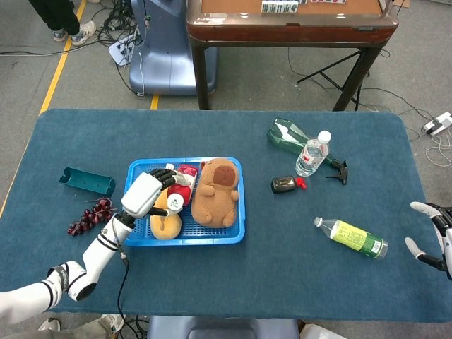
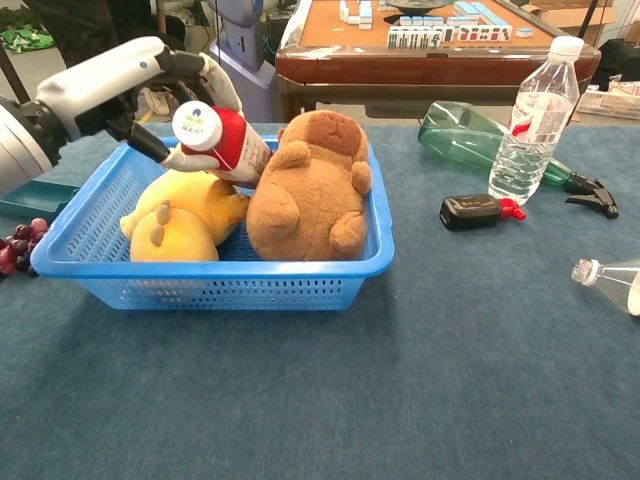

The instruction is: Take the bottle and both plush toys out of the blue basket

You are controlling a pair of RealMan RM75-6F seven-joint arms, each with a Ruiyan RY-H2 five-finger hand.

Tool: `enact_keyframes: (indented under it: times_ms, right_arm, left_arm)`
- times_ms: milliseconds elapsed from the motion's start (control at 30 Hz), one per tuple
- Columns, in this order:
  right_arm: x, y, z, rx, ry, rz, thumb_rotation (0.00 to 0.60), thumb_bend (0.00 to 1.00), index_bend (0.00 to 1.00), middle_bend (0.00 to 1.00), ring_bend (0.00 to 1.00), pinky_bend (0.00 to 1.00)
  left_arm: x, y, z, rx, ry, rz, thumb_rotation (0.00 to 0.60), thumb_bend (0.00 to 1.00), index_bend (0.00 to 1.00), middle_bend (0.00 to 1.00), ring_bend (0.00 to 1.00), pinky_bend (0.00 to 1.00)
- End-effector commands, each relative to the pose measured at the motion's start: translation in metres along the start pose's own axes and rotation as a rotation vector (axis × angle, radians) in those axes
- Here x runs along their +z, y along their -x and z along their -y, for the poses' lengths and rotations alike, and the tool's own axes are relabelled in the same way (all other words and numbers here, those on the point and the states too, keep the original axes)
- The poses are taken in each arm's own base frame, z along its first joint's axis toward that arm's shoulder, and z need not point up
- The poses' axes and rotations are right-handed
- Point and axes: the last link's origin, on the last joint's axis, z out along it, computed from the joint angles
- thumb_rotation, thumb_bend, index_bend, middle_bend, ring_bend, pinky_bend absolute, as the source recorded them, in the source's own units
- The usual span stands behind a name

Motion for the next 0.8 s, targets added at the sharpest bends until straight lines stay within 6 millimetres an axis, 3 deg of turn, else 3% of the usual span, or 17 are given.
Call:
enact_keyframes:
  times_ms: [33, 300, 533, 800]
  right_arm:
    - [0.000, 0.000, 0.001, 0.001, -0.004, -0.002, 0.600, 0.21, 0.27, 0.29, 0.27, 0.39]
    - [-0.001, 0.000, 0.002, 0.006, -0.008, -0.006, 0.600, 0.21, 0.27, 0.29, 0.27, 0.39]
    - [-0.002, 0.000, 0.002, 0.007, -0.011, -0.009, 0.600, 0.21, 0.27, 0.29, 0.27, 0.39]
    - [-0.003, 0.002, 0.002, 0.012, -0.013, -0.004, 0.600, 0.21, 0.27, 0.29, 0.27, 0.39]
  left_arm:
    - [-0.002, -0.018, 0.000, -0.058, -0.011, -0.064, 0.600, 0.27, 0.69, 0.70, 0.59, 0.41]
    - [-0.005, -0.056, 0.009, -0.136, -0.060, -0.191, 0.600, 0.27, 0.70, 0.72, 0.60, 0.42]
    - [-0.013, -0.083, 0.037, -0.135, -0.168, -0.290, 0.600, 0.27, 0.69, 0.72, 0.60, 0.42]
    - [-0.016, -0.083, 0.082, 0.048, -0.375, -0.250, 0.600, 0.27, 0.68, 0.72, 0.58, 0.42]
